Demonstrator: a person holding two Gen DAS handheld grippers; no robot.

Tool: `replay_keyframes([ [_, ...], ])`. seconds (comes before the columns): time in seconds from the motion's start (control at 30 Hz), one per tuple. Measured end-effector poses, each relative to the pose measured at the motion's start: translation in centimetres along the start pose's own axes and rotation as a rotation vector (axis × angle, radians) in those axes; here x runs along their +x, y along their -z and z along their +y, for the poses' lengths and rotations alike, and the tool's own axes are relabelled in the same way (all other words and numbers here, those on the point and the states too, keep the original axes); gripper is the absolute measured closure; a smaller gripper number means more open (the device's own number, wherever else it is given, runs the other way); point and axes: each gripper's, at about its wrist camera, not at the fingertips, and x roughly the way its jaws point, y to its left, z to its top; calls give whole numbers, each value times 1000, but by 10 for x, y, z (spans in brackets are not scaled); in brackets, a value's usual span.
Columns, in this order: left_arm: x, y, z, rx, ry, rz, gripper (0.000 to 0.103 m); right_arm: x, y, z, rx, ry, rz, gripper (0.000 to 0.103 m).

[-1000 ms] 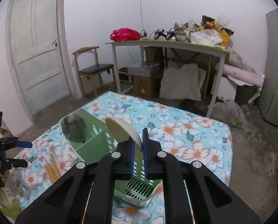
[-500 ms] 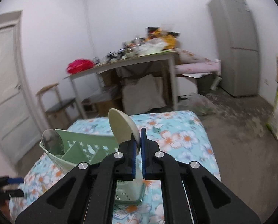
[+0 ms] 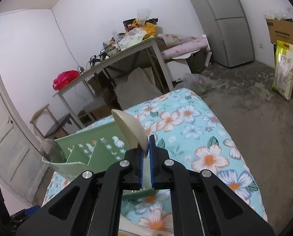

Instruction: Organize utensils

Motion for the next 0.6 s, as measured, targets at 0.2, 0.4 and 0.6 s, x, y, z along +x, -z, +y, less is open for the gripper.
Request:
replay_keyframes([
  [0.2, -2, 0, 4, -27, 1, 0, 8, -19, 3, 4, -36, 2, -34, 56],
  [0.4, 0, -1, 7, -57, 13, 11, 8, -48, 12, 7, -74, 16, -67, 41],
  [0.6, 7, -2, 9, -88, 35, 38, 8, -65, 52, 14, -146, 31, 26, 37],
])
